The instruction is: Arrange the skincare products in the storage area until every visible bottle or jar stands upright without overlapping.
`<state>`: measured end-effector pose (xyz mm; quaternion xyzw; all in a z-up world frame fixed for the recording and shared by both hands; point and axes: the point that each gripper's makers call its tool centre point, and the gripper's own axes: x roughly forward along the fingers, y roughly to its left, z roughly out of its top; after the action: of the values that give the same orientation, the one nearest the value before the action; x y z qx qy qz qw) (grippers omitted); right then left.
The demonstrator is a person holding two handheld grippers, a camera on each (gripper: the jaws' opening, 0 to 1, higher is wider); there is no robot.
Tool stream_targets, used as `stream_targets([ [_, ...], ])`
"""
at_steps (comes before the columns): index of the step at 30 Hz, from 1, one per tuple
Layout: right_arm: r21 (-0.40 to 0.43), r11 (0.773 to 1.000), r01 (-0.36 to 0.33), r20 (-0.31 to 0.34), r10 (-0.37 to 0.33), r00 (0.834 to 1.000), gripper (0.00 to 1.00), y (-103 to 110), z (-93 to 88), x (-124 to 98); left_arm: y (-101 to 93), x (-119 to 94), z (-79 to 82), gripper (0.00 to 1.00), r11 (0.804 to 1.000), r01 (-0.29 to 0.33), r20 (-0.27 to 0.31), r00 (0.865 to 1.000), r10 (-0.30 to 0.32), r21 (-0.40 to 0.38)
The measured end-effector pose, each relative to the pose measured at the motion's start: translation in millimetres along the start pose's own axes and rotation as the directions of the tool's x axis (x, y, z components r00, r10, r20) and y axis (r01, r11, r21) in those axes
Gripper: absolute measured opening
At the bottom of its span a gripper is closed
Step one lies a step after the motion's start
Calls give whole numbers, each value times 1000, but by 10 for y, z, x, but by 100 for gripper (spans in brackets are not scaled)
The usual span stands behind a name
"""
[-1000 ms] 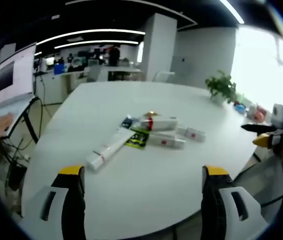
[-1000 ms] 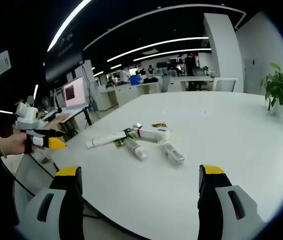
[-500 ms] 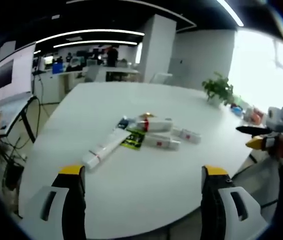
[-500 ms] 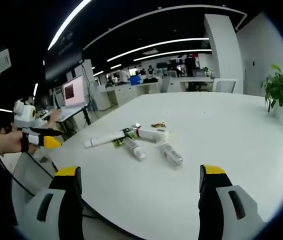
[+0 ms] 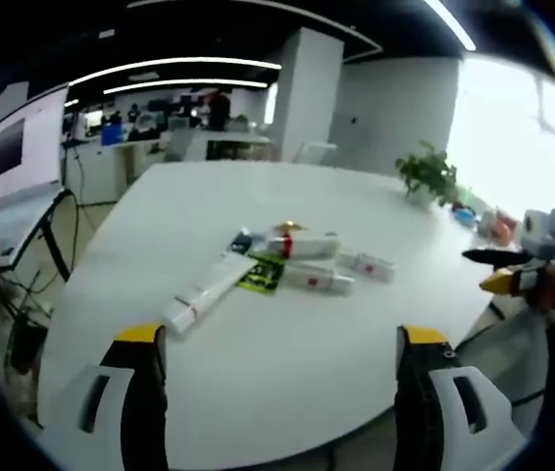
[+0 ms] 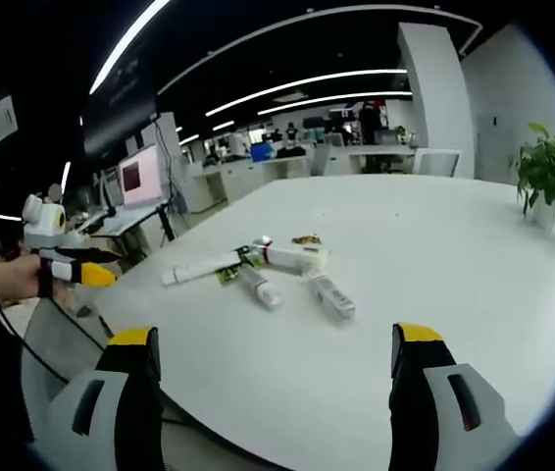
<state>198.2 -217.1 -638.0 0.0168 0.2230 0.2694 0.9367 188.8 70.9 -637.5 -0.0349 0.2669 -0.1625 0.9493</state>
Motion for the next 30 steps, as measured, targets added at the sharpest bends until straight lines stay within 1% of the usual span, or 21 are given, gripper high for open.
stream_targets([
  [5, 8, 1000, 5, 1, -5, 1000, 97, -15, -7, 0, 28, 18, -7, 88, 1000, -7, -6, 1000, 7, 2],
  [9, 17, 1000, 3, -10, -2, 1000, 98, -13, -22, 8, 50, 56, 1, 88, 1000, -4, -18, 1000, 5, 26],
  [13, 13, 1000, 2, -21, -2, 1000, 98, -4, -39, 8, 83, 80, 17, 88, 1000, -2, -20, 1000, 2, 17],
  [16, 21, 1000, 9, -22, -8, 1000, 98, -17, -41, 4, 140, 116, 3, 88, 1000, 0, -38, 999, 1, 20],
  [18, 27, 1000, 10, -24, -9, 1000, 98, -23, -45, 4, 143, 153, 5, 87, 1000, 13, -53, 999, -12, 22],
  [21, 27, 1000, 10, -31, -9, 999, 98, -27, -58, 9, 154, 196, 16, 87, 999, 14, -67, 998, -11, 40],
  [30, 38, 999, 30, -35, -29, 999, 97, -60, -70, 6, 229, 332, 100, 86, 996, 34, -101, 995, -26, 77],
])
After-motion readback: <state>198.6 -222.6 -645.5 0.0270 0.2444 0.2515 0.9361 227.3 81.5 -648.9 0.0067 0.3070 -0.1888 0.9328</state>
